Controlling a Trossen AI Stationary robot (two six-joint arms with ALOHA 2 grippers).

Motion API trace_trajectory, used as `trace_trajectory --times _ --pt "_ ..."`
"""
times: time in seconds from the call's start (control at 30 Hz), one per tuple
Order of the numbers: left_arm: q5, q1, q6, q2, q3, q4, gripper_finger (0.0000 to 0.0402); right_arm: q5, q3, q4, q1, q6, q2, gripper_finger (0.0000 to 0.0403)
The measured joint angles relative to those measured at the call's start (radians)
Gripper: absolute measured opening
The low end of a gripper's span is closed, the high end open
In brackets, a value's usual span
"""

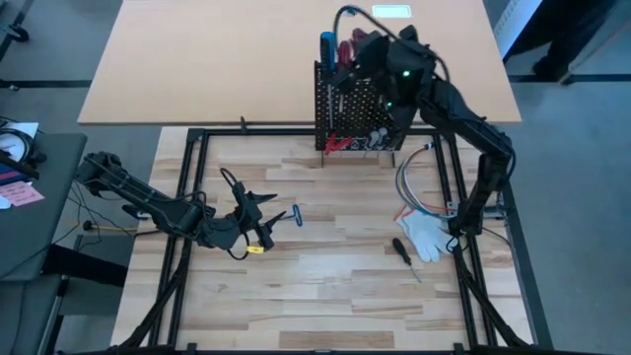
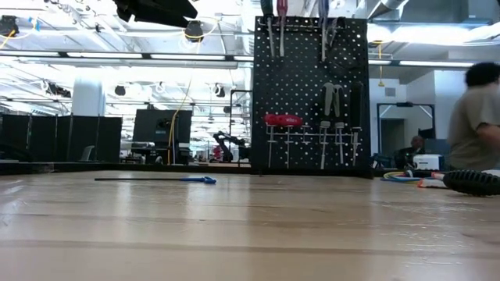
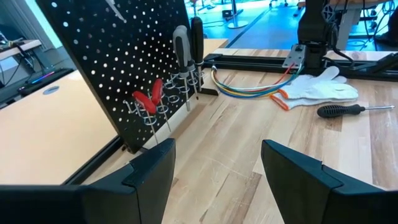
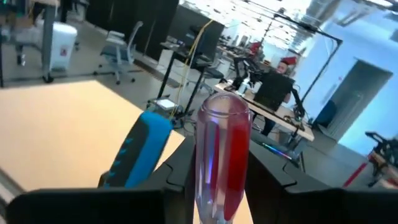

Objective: Hang tools onto peg board
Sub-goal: Adjust the transparent screwdrivers on the pegboard

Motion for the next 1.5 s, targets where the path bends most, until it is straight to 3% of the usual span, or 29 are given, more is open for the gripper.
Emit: trace_trajectory --times 0.27,0.5,1.03,1.5 --pt "0.0 -0.009 -0.003 0.0 0.0 0.0 0.0234 0.005 0.002 -0.107 -0.042 0.131 -0.071 0.0103" --pt "0.0 -0.01 -0.009 0.0 0.0 0.001 0.0234 -0.126 0.002 -0.186 -0.091 0.267 -0.114 0.0103" --pt "0.0 -0.01 -0.011 0.0 0.0 0.001 0.0234 -0.241 0.001 -0.108 -0.088 0.275 -0.132 0.0103" --pt "0.0 -0.01 -0.018 0.0 0.0 0.002 0.0234 -0.266 -0.005 -0.239 -0.113 0.38 -0.12 0.0103"
